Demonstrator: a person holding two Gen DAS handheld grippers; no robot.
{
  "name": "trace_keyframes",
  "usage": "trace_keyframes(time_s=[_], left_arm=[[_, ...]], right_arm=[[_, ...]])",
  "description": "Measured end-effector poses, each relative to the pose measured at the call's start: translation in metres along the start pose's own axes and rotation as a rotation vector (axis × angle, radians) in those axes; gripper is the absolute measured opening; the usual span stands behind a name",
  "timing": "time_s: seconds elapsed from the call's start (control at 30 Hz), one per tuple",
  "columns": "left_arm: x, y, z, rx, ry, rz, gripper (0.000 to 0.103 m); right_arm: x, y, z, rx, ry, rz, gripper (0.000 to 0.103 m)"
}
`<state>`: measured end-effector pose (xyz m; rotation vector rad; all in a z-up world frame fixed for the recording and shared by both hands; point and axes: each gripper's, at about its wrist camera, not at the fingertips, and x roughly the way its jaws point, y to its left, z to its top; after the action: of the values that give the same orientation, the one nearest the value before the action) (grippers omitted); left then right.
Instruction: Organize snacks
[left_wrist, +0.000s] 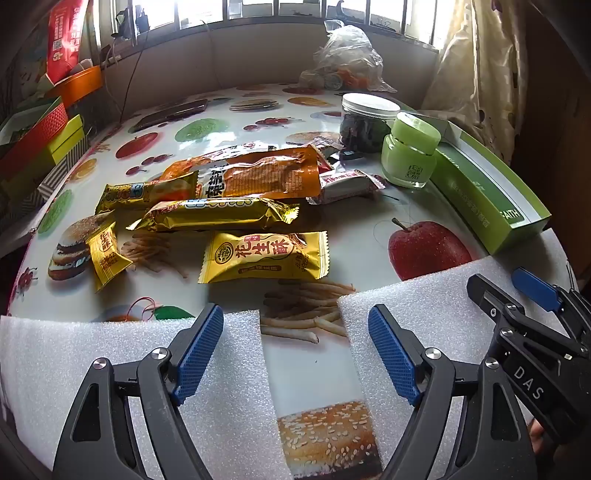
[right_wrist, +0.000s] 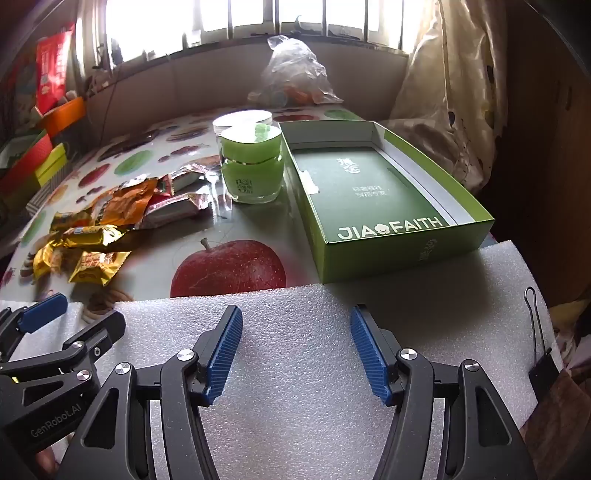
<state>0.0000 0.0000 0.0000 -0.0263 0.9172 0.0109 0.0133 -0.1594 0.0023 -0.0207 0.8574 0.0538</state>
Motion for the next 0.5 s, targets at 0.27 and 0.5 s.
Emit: trace_keyframes(time_s=[0.27,0.5], left_arm=[[-0.0002,0.0015,0.0001,0.0,0.002,0.0,0.081],[-0.0001,0.0001,0.0,0.002,0.001,0.003,0.081]], right_arm=[[-0.0009,0.0001,0.0,0.003,-0.001,0.002,0.061],[-0.0009,-0.0007,-0.0004,0.003,-0.002,0.003,0.061]])
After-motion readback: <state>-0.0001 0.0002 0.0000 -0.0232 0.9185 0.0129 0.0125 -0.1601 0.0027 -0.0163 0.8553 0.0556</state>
